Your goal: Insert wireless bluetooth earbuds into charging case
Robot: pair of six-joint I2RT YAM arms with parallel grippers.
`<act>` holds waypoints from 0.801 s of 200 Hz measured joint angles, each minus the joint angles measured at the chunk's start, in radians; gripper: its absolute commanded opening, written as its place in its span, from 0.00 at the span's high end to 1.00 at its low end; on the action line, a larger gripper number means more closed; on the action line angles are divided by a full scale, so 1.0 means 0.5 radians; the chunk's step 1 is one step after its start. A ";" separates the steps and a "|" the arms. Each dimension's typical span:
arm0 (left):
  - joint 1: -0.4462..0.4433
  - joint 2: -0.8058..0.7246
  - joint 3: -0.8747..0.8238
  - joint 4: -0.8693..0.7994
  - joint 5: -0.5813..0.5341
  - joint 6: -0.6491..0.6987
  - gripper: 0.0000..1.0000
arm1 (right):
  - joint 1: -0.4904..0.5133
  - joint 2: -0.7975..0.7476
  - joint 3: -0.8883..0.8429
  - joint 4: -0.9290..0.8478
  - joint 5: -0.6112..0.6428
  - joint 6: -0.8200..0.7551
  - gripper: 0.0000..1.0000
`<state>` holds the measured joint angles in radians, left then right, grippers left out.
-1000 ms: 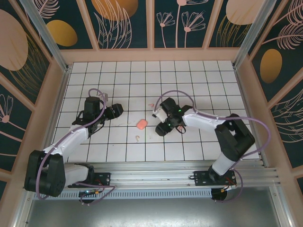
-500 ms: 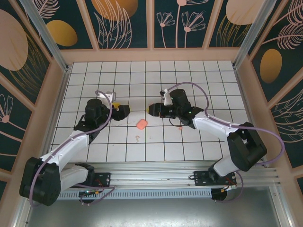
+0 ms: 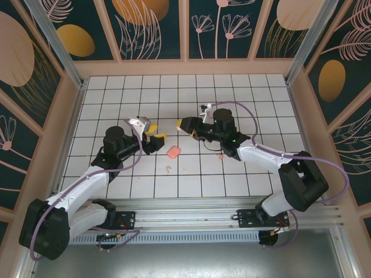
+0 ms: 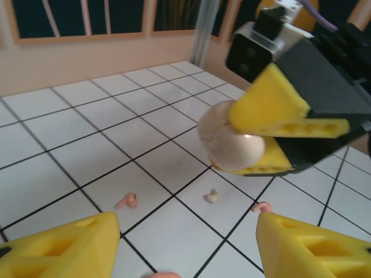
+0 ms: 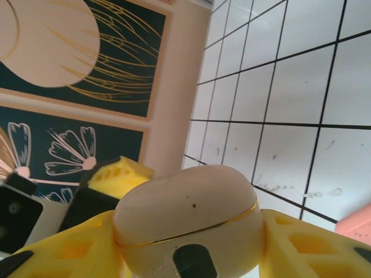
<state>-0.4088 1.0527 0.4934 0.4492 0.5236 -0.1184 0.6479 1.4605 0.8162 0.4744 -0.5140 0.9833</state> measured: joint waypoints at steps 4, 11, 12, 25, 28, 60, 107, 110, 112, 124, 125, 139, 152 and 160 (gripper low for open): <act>-0.018 0.006 0.000 0.012 0.004 0.018 0.36 | 0.001 -0.005 -0.004 0.014 0.002 0.014 0.48; -0.045 0.018 0.000 0.030 0.008 0.040 0.36 | 0.004 -0.010 -0.010 0.038 0.003 0.036 0.48; -0.050 0.021 0.000 0.033 0.008 0.044 0.36 | 0.004 -0.010 -0.011 0.040 0.005 0.039 0.48; -0.096 0.056 0.002 0.050 0.009 0.076 0.36 | 0.016 -0.011 -0.012 0.071 0.024 0.062 0.48; -0.106 0.067 0.003 0.053 0.008 0.081 0.36 | 0.020 -0.011 -0.012 0.079 0.027 0.071 0.48; -0.192 0.175 0.017 0.104 -0.019 0.104 0.37 | 0.066 -0.011 -0.012 0.153 0.048 0.127 0.48; -0.230 0.240 0.019 0.331 -0.112 0.039 0.37 | 0.100 -0.011 -0.012 0.208 0.085 0.180 0.48; -0.230 0.240 0.019 0.351 -0.117 0.031 0.37 | 0.101 -0.011 -0.012 0.212 0.086 0.188 0.48; -0.230 0.240 0.019 0.360 -0.121 0.025 0.37 | 0.102 -0.011 -0.012 0.213 0.087 0.187 0.48; -0.230 0.240 0.019 0.429 -0.132 0.002 0.37 | 0.109 -0.011 -0.012 0.225 0.092 0.196 0.48; -0.230 0.240 0.019 0.435 -0.134 0.001 0.37 | 0.110 -0.011 -0.012 0.225 0.092 0.198 0.48; -0.231 0.244 0.019 0.496 -0.140 -0.027 0.36 | 0.119 -0.011 -0.014 0.230 0.095 0.202 0.48; -0.232 0.255 0.019 0.546 -0.144 -0.047 0.36 | 0.128 -0.011 -0.015 0.234 0.098 0.211 0.48; -0.234 0.267 0.019 0.570 -0.144 -0.059 0.36 | 0.132 -0.011 -0.015 0.242 0.099 0.217 0.48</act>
<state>-0.5259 1.1862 0.5030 0.7341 0.4515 -0.1478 0.7139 1.4551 0.8085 0.5953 -0.4644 1.0920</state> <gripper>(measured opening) 0.640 0.523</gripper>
